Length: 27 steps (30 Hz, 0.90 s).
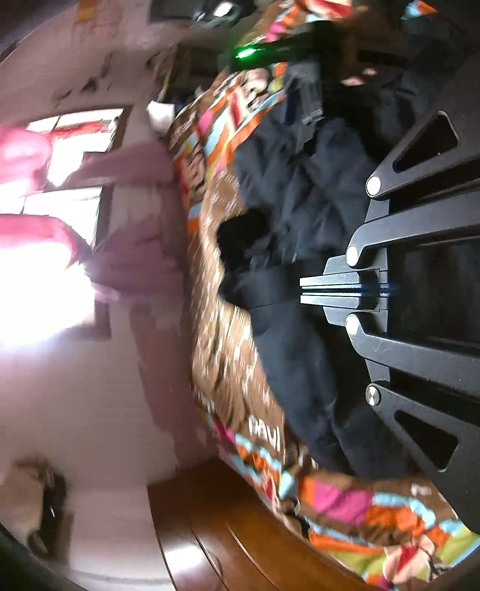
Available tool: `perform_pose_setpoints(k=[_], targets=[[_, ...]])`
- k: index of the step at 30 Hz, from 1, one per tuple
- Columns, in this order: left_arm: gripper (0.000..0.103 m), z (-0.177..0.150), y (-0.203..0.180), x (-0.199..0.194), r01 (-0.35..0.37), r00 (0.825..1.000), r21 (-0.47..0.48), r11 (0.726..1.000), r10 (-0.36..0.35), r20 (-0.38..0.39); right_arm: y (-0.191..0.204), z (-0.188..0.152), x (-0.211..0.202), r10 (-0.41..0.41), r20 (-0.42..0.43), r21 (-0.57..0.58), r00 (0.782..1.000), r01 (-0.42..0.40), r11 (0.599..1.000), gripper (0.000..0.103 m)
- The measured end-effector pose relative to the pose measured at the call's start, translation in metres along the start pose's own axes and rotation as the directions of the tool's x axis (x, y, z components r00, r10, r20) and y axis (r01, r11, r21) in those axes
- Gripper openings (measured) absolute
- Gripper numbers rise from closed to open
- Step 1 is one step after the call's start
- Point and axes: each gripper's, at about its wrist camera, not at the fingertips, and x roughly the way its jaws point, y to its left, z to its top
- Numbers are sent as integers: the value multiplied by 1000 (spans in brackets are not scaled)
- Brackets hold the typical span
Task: Fold large clothes
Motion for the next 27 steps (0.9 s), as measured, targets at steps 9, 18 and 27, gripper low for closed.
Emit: perform_pose_setpoints(k=[9,18,27], targets=[[0,-31,-27,57,86,956,-44,995,-95,-276,-3,8,8,161,-113,100,981,-150,984,103],[9,-18,56,19,-80,894,-202,976,-20,-448,68,32,51,355,-292,201,888,-305,931,85],[56,-18,146,-8,-254,876,-294,921,90,-473,89,28,128,367,-408,363,836,-220,905,67]])
